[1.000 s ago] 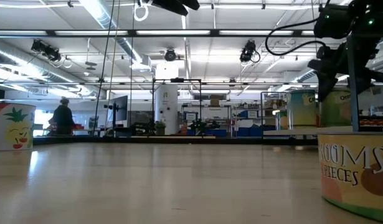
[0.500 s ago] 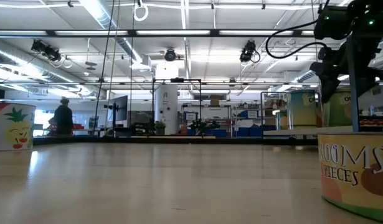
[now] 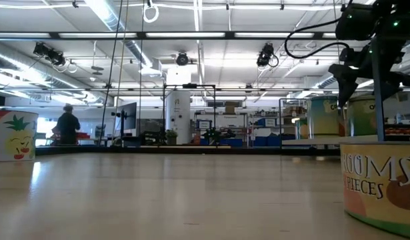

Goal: Pick and place cans onto a shelf
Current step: Put the canned oranges on the shelf, then put the canned mixed fruit on the shelf

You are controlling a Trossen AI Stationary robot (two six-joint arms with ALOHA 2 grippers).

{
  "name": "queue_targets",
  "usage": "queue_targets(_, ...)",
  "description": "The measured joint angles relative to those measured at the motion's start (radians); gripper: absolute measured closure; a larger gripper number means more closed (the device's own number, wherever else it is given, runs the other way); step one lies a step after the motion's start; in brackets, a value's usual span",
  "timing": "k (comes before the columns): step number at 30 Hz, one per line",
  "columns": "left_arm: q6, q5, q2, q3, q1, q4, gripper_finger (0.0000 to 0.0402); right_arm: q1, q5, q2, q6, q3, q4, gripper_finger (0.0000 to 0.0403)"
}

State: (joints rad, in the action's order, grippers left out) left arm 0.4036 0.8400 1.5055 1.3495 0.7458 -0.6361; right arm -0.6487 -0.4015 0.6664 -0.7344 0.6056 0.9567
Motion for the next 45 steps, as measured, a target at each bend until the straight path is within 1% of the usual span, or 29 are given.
queue_targets(5, 0.054, 0.088, 0.0, -0.002, 0.012, -0.059, 0.0045, 0.0, 0.001, -0.015, -0.004, 0.0, -0.017, 0.0029)
queue_targets(9, 0.103, 0.126, 0.0, -0.065, 0.003, -0.056, 0.0045, 0.0, 0.002, -0.035, 0.024, 0.006, -0.045, 0.0029)
queue_targets(12, 0.163, 0.118, 0.0, -0.119, -0.015, -0.048, 0.0045, 0.002, -0.029, -0.037, 0.058, 0.055, 0.004, 0.003)
queue_targets(15, 0.202, 0.056, 0.001, -0.155, -0.05, -0.057, 0.0045, 0.019, -0.11, -0.037, 0.105, 0.128, 0.057, 0.003)
queue_targets(17, 0.222, 0.008, -0.001, -0.154, -0.083, -0.089, 0.0045, 0.038, -0.159, -0.037, 0.144, 0.187, 0.055, 0.003)
queue_targets(20, 0.287, -0.092, -0.017, -0.122, -0.147, -0.25, 0.0045, 0.076, -0.207, -0.037, 0.219, 0.279, 0.035, 0.003)
queue_targets(23, 0.437, -0.185, -0.044, -0.083, -0.207, -0.559, 0.0045, 0.131, -0.212, -0.039, 0.299, 0.34, -0.024, 0.003)
queue_targets(26, 0.596, -0.251, -0.073, -0.081, -0.257, -0.809, 0.0045, 0.191, -0.211, -0.049, 0.36, 0.357, -0.108, 0.003)
queue_targets(28, 0.688, -0.296, -0.09, -0.081, -0.285, -0.915, 0.0045, 0.229, -0.212, -0.049, 0.374, 0.358, -0.15, 0.003)
queue_targets(29, 0.723, -0.317, -0.099, -0.081, -0.295, -0.938, 0.0045, 0.246, -0.212, -0.045, 0.385, 0.357, -0.163, 0.003)
queue_targets(31, 0.752, -0.347, -0.131, -0.099, -0.307, -0.916, 0.0045, 0.278, -0.208, -0.032, 0.404, 0.357, -0.188, 0.003)
queue_targets(33, 0.781, -0.355, -0.177, -0.144, -0.316, -0.875, 0.0045, 0.316, -0.193, -0.019, 0.414, 0.357, -0.197, 0.003)
queue_targets(40, 1.01, -0.348, -0.334, -0.43, -0.337, -0.789, 0.0045, 0.459, -0.108, 0.044, 0.364, 0.356, -0.197, 0.003)
queue_targets(43, 1.054, -0.359, -0.342, -0.533, -0.349, -0.747, 0.0055, 0.509, -0.102, 0.072, 0.364, 0.356, -0.236, 0.003)
queue_targets(45, 1.031, -0.363, -0.333, -0.561, -0.374, -0.718, 0.0074, 0.531, -0.101, 0.09, 0.364, 0.356, -0.27, 0.003)
